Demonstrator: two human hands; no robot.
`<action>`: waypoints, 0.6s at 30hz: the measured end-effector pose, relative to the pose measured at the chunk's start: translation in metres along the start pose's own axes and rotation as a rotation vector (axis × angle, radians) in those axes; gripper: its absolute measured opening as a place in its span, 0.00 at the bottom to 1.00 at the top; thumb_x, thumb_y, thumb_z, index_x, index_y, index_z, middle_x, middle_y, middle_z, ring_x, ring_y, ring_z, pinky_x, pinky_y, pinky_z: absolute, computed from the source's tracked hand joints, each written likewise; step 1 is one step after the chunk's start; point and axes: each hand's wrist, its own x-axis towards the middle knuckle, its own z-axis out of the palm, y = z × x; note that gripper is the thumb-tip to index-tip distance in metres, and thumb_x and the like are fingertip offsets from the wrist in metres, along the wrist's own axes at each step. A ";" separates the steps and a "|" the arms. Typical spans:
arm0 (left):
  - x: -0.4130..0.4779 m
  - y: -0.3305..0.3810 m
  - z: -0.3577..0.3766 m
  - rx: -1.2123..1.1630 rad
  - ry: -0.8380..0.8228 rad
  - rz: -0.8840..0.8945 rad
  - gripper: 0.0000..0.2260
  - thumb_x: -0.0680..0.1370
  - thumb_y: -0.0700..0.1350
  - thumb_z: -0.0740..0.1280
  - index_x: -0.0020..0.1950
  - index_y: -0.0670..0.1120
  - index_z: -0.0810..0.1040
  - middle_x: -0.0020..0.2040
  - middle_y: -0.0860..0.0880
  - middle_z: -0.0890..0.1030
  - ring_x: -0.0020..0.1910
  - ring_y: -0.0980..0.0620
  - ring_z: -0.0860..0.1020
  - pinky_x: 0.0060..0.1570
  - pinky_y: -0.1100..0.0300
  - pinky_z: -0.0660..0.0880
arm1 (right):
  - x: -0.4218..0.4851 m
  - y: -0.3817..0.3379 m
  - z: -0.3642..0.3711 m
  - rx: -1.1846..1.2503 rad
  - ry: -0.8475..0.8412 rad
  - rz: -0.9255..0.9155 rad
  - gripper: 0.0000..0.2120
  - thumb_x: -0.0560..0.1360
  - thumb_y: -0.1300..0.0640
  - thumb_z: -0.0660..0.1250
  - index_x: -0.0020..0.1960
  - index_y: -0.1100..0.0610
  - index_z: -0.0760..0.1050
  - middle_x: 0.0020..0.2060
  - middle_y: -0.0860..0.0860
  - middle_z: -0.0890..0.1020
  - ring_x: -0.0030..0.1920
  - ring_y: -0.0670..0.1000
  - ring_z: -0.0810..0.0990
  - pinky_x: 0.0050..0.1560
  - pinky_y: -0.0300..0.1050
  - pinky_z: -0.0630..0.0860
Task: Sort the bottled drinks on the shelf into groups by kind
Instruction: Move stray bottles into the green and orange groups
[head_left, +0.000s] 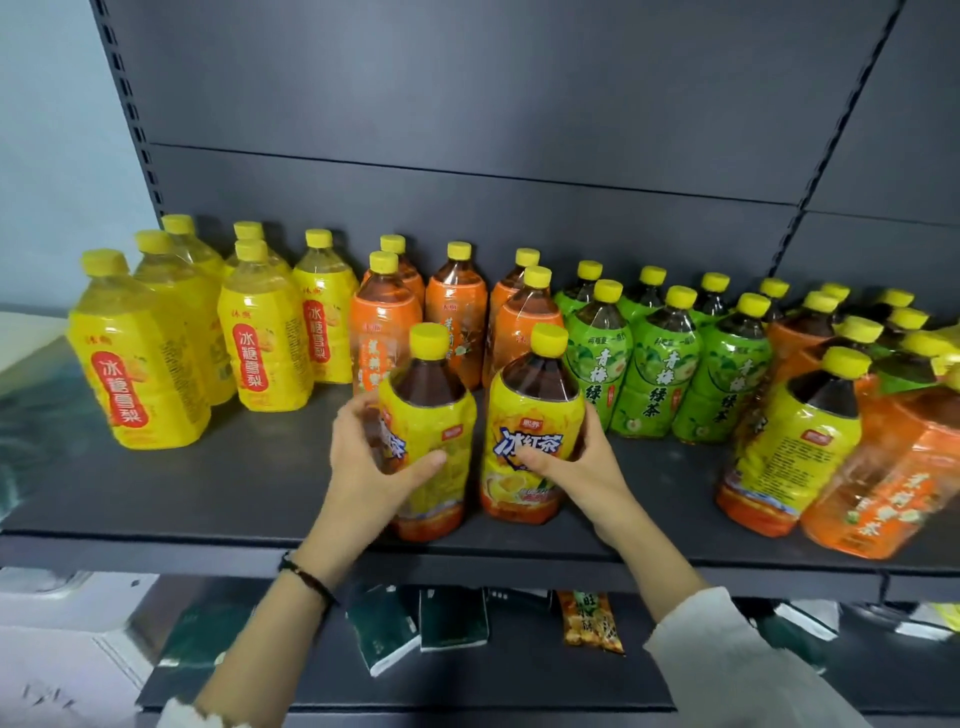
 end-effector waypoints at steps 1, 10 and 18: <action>0.002 -0.005 -0.010 -0.094 -0.148 -0.005 0.33 0.60 0.66 0.74 0.61 0.61 0.67 0.55 0.56 0.72 0.53 0.62 0.73 0.55 0.64 0.71 | -0.001 0.001 -0.002 -0.001 0.002 0.008 0.45 0.57 0.49 0.80 0.71 0.48 0.64 0.59 0.47 0.80 0.58 0.47 0.80 0.57 0.49 0.79; 0.017 -0.004 -0.008 -0.277 -0.652 -0.163 0.48 0.52 0.61 0.81 0.68 0.58 0.64 0.59 0.61 0.80 0.59 0.61 0.78 0.51 0.65 0.76 | -0.012 0.004 -0.008 0.024 0.086 0.018 0.45 0.59 0.50 0.81 0.71 0.48 0.64 0.60 0.49 0.79 0.59 0.49 0.79 0.58 0.52 0.78; -0.002 -0.010 0.023 -0.352 -0.480 -0.220 0.45 0.44 0.64 0.81 0.57 0.49 0.74 0.47 0.56 0.85 0.47 0.56 0.83 0.41 0.64 0.78 | -0.009 0.006 -0.011 0.016 0.172 0.014 0.42 0.59 0.52 0.82 0.69 0.47 0.66 0.58 0.48 0.80 0.57 0.48 0.80 0.57 0.55 0.79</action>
